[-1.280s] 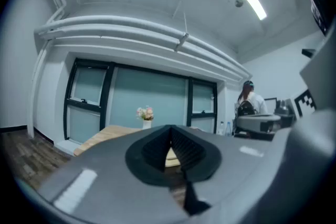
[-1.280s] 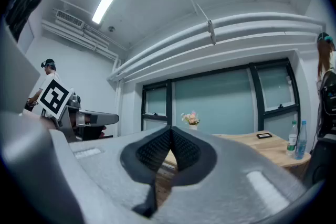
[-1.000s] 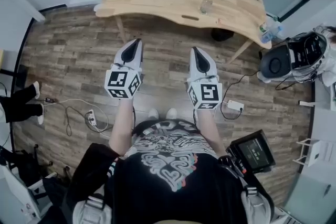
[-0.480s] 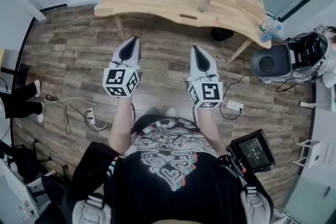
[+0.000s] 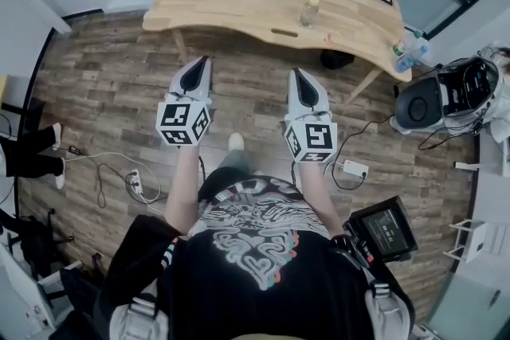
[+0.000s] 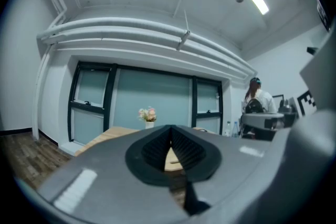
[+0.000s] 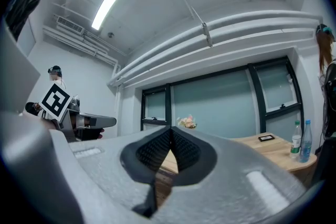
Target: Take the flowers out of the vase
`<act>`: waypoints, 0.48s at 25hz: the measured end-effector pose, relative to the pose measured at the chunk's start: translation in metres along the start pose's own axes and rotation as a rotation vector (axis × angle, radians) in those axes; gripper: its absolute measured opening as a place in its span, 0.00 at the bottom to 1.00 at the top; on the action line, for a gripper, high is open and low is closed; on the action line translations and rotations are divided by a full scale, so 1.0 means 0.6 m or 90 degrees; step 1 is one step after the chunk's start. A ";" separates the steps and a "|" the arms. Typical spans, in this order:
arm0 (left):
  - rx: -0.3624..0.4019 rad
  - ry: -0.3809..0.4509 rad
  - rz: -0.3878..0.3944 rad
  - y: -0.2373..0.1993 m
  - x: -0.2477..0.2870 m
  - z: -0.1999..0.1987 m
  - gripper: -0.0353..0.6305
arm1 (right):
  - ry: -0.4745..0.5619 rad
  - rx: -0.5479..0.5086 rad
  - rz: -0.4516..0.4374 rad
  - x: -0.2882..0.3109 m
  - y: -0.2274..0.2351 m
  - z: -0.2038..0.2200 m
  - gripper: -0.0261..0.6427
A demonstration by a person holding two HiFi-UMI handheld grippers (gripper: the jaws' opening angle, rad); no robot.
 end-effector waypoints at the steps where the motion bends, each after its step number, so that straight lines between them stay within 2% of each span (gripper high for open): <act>1: -0.001 -0.003 0.000 -0.002 0.009 0.005 0.04 | -0.003 -0.001 -0.002 0.008 0.003 0.004 0.04; 5: -0.005 -0.010 0.000 -0.014 0.051 0.024 0.04 | -0.001 0.004 -0.015 0.045 0.020 0.015 0.04; 12: -0.001 -0.007 -0.001 -0.065 0.171 0.040 0.04 | -0.010 -0.005 -0.013 0.169 0.076 0.033 0.04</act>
Point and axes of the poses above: the fingertips, and each gripper's own axes: x forward along the fingers, y to its right, z out of its underside, the point moved 1 cm from there along -x, backward along the fingers, and after that the axes turned 10 degrees about x, right-handed, at the moved point
